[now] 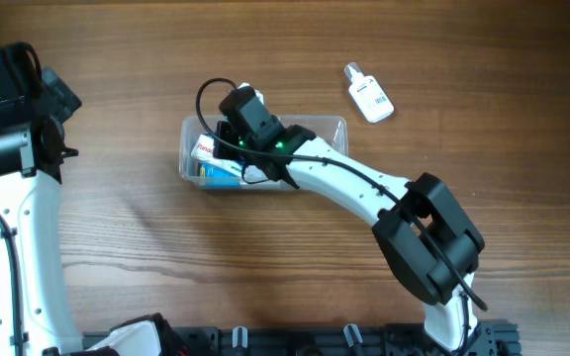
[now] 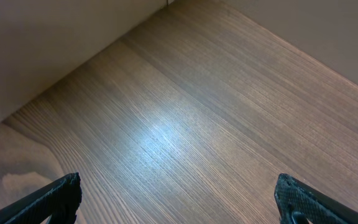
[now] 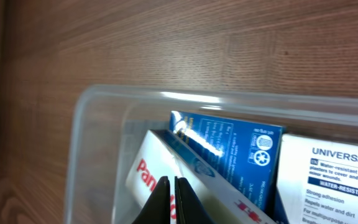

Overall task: Pack container
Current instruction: 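Push the Panadol box down into the container's left end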

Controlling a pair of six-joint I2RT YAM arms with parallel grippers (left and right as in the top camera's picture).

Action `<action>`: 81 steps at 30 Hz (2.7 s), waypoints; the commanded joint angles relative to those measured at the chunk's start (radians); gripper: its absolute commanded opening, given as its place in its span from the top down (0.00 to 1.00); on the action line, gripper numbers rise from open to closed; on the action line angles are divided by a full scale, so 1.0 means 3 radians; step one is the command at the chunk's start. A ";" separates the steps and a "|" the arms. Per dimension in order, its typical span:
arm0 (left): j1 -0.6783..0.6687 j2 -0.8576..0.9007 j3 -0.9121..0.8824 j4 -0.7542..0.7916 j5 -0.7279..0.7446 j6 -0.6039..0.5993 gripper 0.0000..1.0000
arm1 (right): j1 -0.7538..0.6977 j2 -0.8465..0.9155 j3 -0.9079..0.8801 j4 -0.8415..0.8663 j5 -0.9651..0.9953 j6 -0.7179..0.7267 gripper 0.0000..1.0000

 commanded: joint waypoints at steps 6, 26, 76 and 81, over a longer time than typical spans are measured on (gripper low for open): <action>0.0015 -0.0015 0.0015 0.0009 -0.0043 0.0055 0.00 | -0.0018 0.0043 0.0120 -0.0058 0.0397 -0.0123 0.96; 0.0015 -0.0015 0.0015 0.0009 -0.0043 0.0055 0.00 | -0.0018 0.0095 0.0118 -0.0230 0.0329 -0.0018 0.96; 0.0015 -0.0015 0.0015 0.0009 -0.0043 0.0055 0.00 | -0.0019 0.0151 0.0127 -0.0392 -0.0226 -0.0600 0.96; 0.0015 -0.0015 0.0015 0.0009 -0.0043 0.0055 0.00 | -0.0038 0.0146 0.0161 -0.0271 -0.0492 -0.0744 0.96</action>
